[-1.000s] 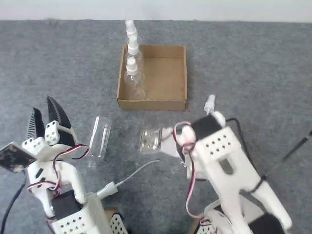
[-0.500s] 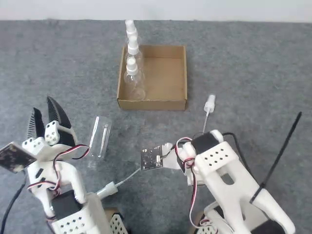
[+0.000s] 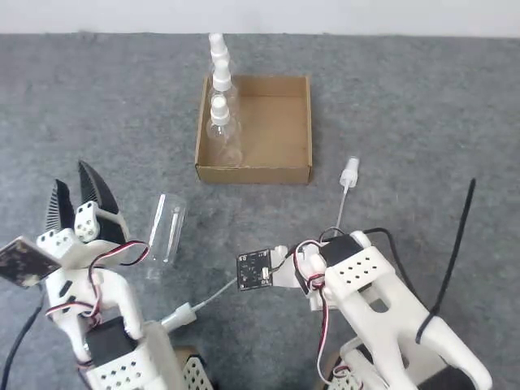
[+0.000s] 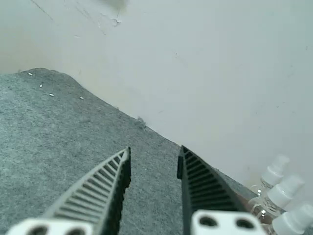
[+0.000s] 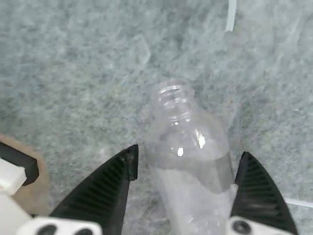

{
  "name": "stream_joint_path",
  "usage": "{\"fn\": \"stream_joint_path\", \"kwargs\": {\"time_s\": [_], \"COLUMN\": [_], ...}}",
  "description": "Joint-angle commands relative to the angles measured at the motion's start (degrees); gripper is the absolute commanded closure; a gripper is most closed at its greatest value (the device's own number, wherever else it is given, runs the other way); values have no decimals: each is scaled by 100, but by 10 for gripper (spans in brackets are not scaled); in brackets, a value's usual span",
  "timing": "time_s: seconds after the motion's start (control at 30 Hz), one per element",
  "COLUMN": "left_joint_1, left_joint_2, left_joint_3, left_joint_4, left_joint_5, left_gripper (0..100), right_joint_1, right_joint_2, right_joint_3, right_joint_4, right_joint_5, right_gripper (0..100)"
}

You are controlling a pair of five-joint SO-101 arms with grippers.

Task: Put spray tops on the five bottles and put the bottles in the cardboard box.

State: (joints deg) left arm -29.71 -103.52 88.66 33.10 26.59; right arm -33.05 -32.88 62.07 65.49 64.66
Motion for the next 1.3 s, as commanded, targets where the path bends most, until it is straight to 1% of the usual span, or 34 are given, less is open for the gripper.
{"fn": "stream_joint_path", "kwargs": {"time_s": [0.0,0.4,0.5,0.67,0.8,0.93,1.07,1.13,1.27], "left_joint_1": [-9,-9,-9,-9,-9,-9,-9,-9,-9], "left_joint_2": [-79,-79,-79,-79,-79,-79,-79,-79,-79], "left_joint_3": [-180,-180,-180,-180,-180,-180,-180,-180,-180], "left_joint_4": [-141,-141,-141,-141,-141,-141,-141,-141,-141], "left_joint_5": [18,18,18,18,18,18,18,18,18], "left_gripper": [852,852,852,852,852,852,852,852,852], "right_joint_1": [-31,-31,-31,-48,-40,-31,-22,48,145], "right_joint_2": [-215,-215,-207,-198,215,769,892,892,892], "right_joint_3": [-18,44,44,44,0,-9,-123,-290,-809], "right_joint_4": [-127,-136,-312,-321,-365,-699,-664,-514,31], "right_joint_5": [62,62,53,44,44,44,26,-88,-123], "right_gripper": [724,724,724,724,724,724,725,745,827]}}
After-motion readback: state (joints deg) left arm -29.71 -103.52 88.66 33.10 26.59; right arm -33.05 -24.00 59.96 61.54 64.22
